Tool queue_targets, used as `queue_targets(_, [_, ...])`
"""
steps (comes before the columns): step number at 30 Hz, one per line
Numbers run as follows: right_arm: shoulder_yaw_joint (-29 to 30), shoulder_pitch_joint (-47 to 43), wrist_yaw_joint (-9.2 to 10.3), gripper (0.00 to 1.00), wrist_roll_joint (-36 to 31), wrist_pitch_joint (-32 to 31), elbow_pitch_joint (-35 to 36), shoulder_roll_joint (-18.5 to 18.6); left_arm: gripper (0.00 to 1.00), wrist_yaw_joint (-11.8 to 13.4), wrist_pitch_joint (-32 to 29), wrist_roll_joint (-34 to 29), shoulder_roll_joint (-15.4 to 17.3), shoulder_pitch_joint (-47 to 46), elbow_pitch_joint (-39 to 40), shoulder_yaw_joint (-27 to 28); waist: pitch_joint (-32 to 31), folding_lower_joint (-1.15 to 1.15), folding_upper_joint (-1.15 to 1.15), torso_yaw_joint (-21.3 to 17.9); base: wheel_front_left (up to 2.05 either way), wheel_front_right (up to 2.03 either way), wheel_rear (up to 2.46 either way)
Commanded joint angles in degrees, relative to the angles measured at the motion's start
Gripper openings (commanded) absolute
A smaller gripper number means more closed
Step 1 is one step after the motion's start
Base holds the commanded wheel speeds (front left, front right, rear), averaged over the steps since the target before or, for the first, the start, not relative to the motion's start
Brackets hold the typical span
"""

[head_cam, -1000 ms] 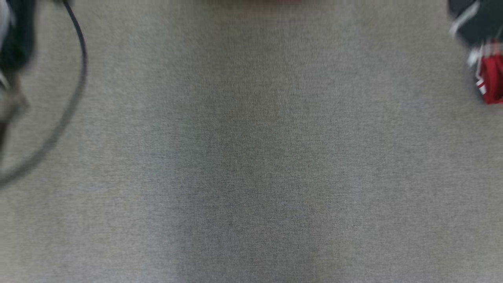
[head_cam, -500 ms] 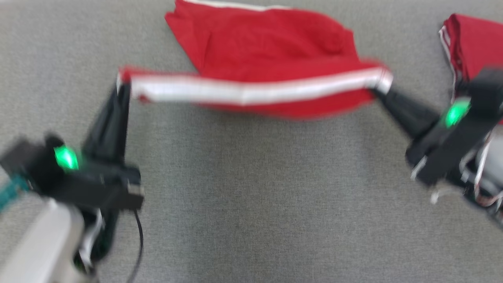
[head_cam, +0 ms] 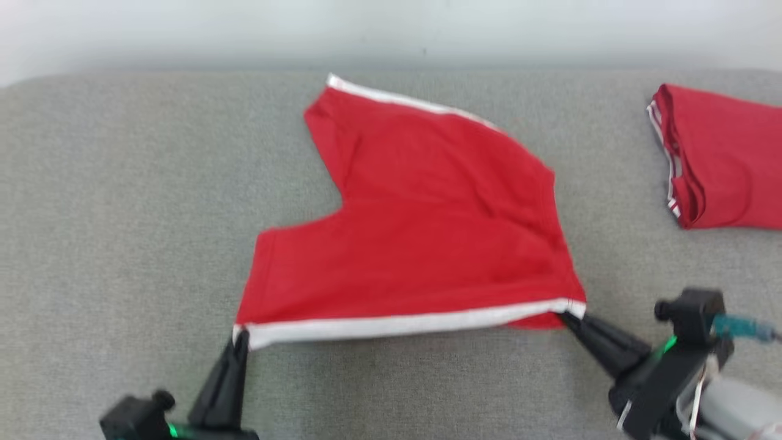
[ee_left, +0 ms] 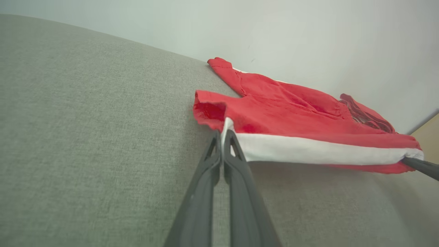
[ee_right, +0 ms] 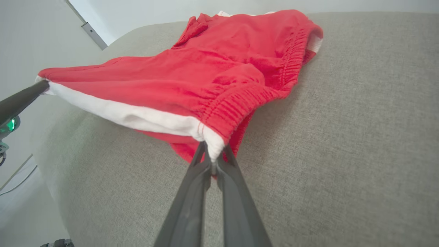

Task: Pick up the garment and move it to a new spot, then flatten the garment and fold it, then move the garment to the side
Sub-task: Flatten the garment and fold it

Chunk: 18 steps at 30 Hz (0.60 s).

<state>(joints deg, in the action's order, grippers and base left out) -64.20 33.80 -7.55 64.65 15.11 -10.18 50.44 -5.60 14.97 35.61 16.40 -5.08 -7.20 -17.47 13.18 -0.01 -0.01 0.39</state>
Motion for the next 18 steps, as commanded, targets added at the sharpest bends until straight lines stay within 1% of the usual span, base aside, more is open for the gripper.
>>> queue_targets(1, [1.74, -2.75, 0.16, 0.00, -0.22, 0.08, 0.05, -1.03, 0.00, -0.45, 0.21, -1.02, -0.89, 1.86, -0.24, 0.78, -2.06, 0.01, 0.01, 0.53, 0.00, 0.00, 0.00])
queue_targets(6, [5.49, -12.71, 0.16, 0.00, -2.65, 0.07, 1.41, -3.87, 0.00, -1.32, 0.21, -4.02, -3.62, 7.64, -0.75, 2.96, -4.48, 0.01, 0.01, 0.99, 0.00, 0.00, 0.00])
queue_targets(11, [7.14, -21.20, 0.16, 0.00, -5.13, 0.08, 3.47, -5.79, 0.00, -1.50, 0.21, -6.54, -4.84, 11.93, -1.74, 6.45, -6.40, 0.01, 0.01, 1.41, 0.00, 0.00, 0.00])
queue_targets(14, [7.17, -25.22, 0.16, 0.00, -6.29, 0.08, 4.91, -6.38, 0.00, -1.77, 0.21, -7.10, -4.53, 13.85, -1.79, 7.82, -7.20, 0.01, 0.01, 1.47, 0.00, 0.00, 0.00])
queue_targets(18, [8.21, -27.83, 0.16, 0.00, -7.29, 0.08, 6.68, -7.06, 0.00, -1.89, 0.21, -7.60, -4.21, 14.80, -1.16, 9.12, -7.51, 0.01, 0.01, 1.01, 0.00, 0.00, 0.00])
